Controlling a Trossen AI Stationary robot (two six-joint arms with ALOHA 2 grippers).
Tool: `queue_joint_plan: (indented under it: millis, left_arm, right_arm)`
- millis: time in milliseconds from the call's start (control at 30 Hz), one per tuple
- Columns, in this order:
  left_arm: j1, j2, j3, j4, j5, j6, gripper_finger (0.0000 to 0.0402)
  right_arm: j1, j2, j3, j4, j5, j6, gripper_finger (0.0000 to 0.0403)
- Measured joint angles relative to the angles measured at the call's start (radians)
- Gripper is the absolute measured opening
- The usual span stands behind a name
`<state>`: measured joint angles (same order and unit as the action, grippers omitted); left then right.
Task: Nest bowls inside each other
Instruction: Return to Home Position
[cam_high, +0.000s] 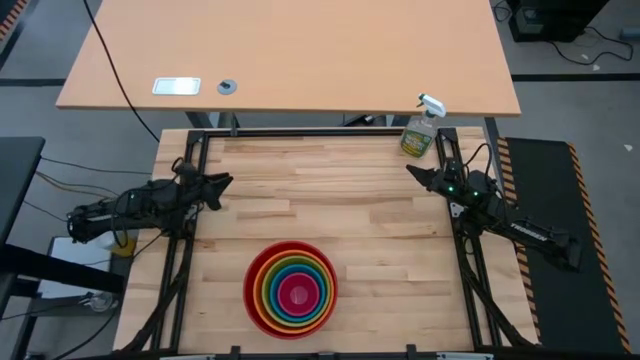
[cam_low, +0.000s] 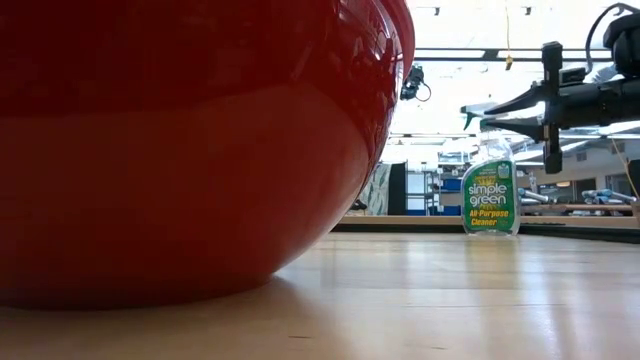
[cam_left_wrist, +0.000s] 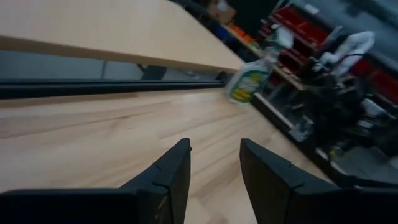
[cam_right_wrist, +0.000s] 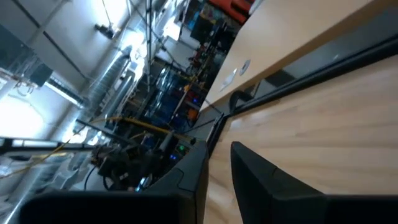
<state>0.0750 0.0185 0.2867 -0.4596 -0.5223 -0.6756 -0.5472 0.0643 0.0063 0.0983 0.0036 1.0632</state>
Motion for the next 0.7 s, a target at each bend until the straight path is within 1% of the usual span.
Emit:
queue_joint_plan:
  millis: [100, 200, 300, 367, 467, 533, 633, 700]
  left_arm:
    - [0.000, 0.000, 0.000, -0.044, -0.043, -0.016, 0.0141]
    - [0.000, 0.001, -0.001, -0.082, -0.094, -0.017, 0.0141]
    - [0.000, 0.001, -0.001, -0.084, -0.113, -0.019, 0.0141]
    - [0.000, 0.001, -0.001, -0.096, -0.113, 0.005, 0.0141]
    - [0.000, 0.001, -0.001, -0.107, -0.113, 0.059, 0.0141]
    - [0.000, 0.001, -0.001, -0.122, -0.113, 0.129, 0.0141]
    - [0.000, 0.001, -0.001, -0.124, -0.113, 0.256, 0.0141]
    - [0.000, 0.001, -0.001, -0.122, -0.113, 0.314, 0.0141]
  right_arm:
    - [0.000, 0.000, 0.000, 0.004, 0.035, -0.010, 0.0078]
    - [0.000, 0.000, 0.000, 0.004, 0.046, -0.011, 0.0078]
    - [0.000, 0.000, 0.000, 0.004, 0.047, -0.017, 0.0078]
    - [0.000, 0.001, 0.000, 0.003, 0.048, -0.078, 0.0078]
    - [0.000, 0.001, 0.000, -0.010, 0.048, -0.282, 0.0078]
    - [0.000, 0.001, 0.000, -0.032, 0.048, -0.470, 0.0078]
    - [0.000, 0.006, 0.001, -0.072, 0.048, -0.802, 0.0078]
    - [0.000, 0.009, 0.001, -0.064, 0.048, -0.936, 0.0078]
